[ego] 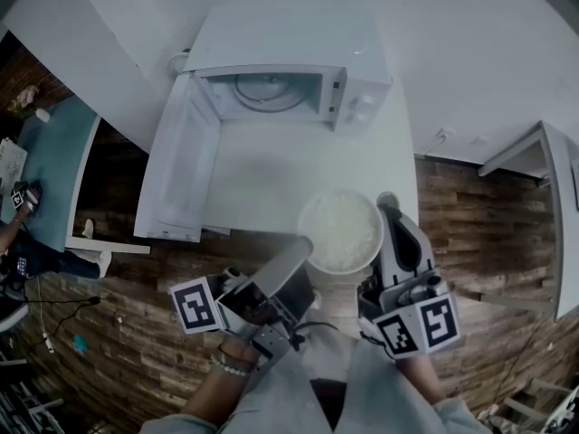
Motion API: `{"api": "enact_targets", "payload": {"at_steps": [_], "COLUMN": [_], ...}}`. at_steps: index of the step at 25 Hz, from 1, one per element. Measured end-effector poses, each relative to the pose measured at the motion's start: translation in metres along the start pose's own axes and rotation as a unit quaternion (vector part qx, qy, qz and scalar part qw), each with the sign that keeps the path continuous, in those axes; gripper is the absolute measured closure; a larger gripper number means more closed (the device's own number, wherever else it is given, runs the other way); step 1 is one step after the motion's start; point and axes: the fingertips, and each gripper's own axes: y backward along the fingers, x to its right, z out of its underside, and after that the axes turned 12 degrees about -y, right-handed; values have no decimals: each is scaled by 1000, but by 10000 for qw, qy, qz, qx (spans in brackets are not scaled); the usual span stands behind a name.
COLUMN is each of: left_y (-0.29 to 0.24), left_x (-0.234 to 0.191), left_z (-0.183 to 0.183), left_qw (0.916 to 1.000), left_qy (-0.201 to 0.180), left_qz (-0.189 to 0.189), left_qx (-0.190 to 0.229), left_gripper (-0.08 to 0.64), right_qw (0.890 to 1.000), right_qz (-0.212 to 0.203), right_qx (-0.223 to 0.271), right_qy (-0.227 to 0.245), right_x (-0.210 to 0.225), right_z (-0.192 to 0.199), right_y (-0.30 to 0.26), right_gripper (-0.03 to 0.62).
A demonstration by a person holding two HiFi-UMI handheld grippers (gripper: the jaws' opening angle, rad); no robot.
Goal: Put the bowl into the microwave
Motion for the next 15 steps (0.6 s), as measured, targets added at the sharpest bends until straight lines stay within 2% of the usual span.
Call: {"api": "enact_targets", "payload": {"at_steps": [15], "left_y": [-18], "left_x": [-18], "left_z": [-41], "left_qw": [9998], "left_qy": [-114], "left_qz": [-18], "left_qx": [-135], "left_gripper": [373], "right_qw": [9999], "right_qz": [52], "right_qx": [-105], "right_qy": [96], "right_x": [8], "right_z": [2], "right_y": [-48], "right_gripper": [589]}}
